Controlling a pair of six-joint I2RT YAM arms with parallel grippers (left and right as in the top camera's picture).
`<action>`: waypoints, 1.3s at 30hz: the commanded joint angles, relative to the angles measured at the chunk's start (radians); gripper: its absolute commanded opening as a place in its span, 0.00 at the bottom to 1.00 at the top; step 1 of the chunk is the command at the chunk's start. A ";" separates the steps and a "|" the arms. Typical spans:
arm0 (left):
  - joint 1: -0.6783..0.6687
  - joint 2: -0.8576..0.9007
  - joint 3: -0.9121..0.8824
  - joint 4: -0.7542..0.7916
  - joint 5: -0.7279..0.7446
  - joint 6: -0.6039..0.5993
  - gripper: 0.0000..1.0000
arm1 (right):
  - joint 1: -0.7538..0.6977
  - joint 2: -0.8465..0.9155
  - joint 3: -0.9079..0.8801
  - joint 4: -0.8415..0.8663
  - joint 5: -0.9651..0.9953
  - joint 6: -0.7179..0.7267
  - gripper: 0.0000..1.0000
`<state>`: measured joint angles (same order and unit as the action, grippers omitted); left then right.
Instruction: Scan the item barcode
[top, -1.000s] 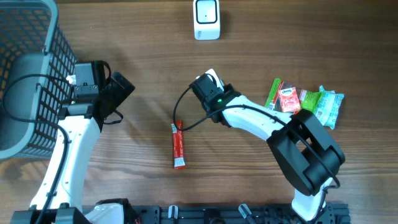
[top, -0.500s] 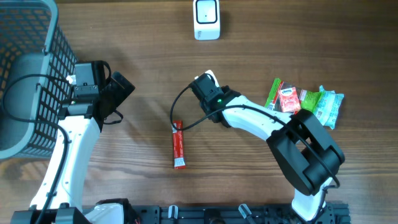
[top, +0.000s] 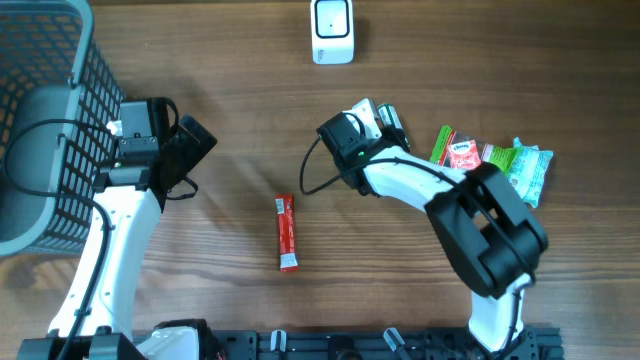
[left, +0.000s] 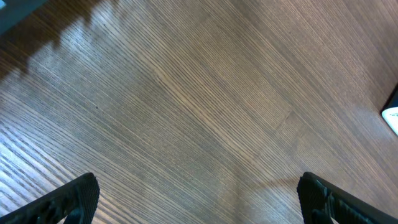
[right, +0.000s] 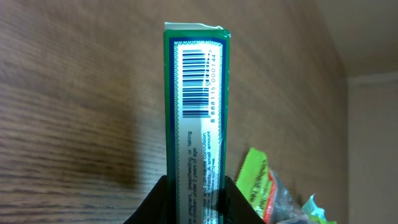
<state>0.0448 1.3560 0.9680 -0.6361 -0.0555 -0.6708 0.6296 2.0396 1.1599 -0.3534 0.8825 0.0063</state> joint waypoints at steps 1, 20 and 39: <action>-0.003 0.005 0.001 0.003 -0.017 0.011 1.00 | 0.017 0.053 -0.008 0.000 0.027 0.027 0.23; -0.003 0.005 0.001 0.003 -0.017 0.011 1.00 | 0.030 -0.111 0.000 -0.005 -0.122 0.016 0.48; -0.003 0.005 0.001 0.003 -0.017 0.011 1.00 | -0.528 -0.261 -0.002 -0.091 -1.251 0.098 0.11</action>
<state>0.0448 1.3560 0.9680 -0.6361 -0.0559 -0.6708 0.1043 1.7947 1.1599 -0.4469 -0.1978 0.1051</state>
